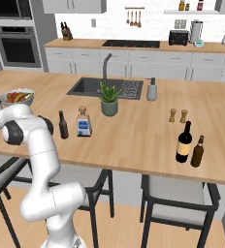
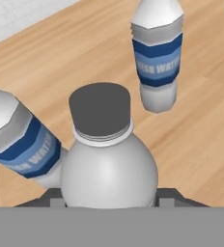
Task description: Move the plastic bottles in the middle to the plastics group, and the glass bottles in the middle to the glass group.
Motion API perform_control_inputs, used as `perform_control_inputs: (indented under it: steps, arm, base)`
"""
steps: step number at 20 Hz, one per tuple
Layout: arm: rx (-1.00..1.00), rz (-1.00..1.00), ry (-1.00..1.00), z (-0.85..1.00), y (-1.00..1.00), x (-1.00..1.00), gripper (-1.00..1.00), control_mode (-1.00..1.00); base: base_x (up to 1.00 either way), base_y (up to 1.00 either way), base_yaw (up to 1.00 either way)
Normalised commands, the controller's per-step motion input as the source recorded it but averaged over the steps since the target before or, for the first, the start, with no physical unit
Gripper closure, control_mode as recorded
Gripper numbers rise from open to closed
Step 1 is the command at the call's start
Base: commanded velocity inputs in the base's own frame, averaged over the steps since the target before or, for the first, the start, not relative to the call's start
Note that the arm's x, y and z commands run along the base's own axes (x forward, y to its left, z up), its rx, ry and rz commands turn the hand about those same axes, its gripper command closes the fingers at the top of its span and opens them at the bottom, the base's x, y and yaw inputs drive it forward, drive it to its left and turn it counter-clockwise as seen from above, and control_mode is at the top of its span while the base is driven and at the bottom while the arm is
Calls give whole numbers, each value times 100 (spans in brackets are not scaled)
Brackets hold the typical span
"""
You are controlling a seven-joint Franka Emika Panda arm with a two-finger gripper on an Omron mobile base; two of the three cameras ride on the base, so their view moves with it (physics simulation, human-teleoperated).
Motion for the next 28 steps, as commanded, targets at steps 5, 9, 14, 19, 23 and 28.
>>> perform_control_inputs:
  steps: [5,9,14,19,23,28]
  arm:
    - [0,-2,-3,-45,0,-45,100,-100]
    - [0,-9,-6,-43,0,-42,100,-100]
    - [0,-10,-8,-40,-4,-30,100,-100]
    - [0,-12,-8,-42,-5,-31,100,-100]
    - [0,-14,-11,-42,-7,-42,100,-100]
    - [0,-17,-3,-40,-7,-26,-100,-100]
  base:
    - [0,0,0]
    - [0,0,0]
    - [0,0,0]
    - [0,0,0]
    - [0,0,0]
    - [0,0,0]
